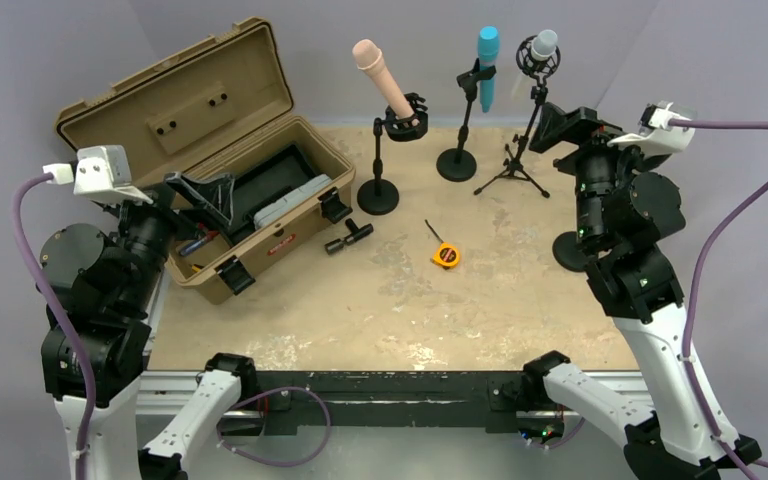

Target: Remove the microphone from the stand

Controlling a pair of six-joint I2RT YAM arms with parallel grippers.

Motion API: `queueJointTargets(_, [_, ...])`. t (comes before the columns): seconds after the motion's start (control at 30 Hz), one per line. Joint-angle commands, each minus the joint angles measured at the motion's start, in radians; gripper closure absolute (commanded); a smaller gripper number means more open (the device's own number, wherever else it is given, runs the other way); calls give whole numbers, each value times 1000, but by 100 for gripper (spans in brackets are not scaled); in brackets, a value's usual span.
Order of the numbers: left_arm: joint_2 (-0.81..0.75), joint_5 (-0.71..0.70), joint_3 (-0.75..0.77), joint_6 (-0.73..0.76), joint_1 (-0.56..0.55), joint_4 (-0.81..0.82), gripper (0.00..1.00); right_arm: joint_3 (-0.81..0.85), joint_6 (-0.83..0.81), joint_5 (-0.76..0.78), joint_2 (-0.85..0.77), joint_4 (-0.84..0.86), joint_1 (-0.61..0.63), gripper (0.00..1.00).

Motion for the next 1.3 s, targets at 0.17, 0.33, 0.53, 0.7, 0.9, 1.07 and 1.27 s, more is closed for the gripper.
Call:
queueJointTargets(0.17, [-10,78,-67,-10,7,17,0,6,-12,-67,36,22,-5,1])
queueJointTargets(0.33, [-26,103,-87,-4,7,9,0,-41,-35,-150,42,97,-7,1])
queueJointTargets(0.53, [-42,167,-142,-10,7,-9,0,-92,-79,-339,85,269,-5,1])
queueJointTargets(0.7, [-24,468,-200,44,7,-25,0,-31,-140,-654,235,339,-5,1])
queueJointTargets(0.9, [-15,739,-306,21,5,-7,0,147,-179,-825,457,354,1,1])
queueJointTargets(1.07, [-82,837,-430,-18,4,32,0,316,-257,-817,626,302,21,1])
queueJointTargets(1.27, [-158,904,-547,-48,4,27,0,493,-341,-787,772,213,48,6])
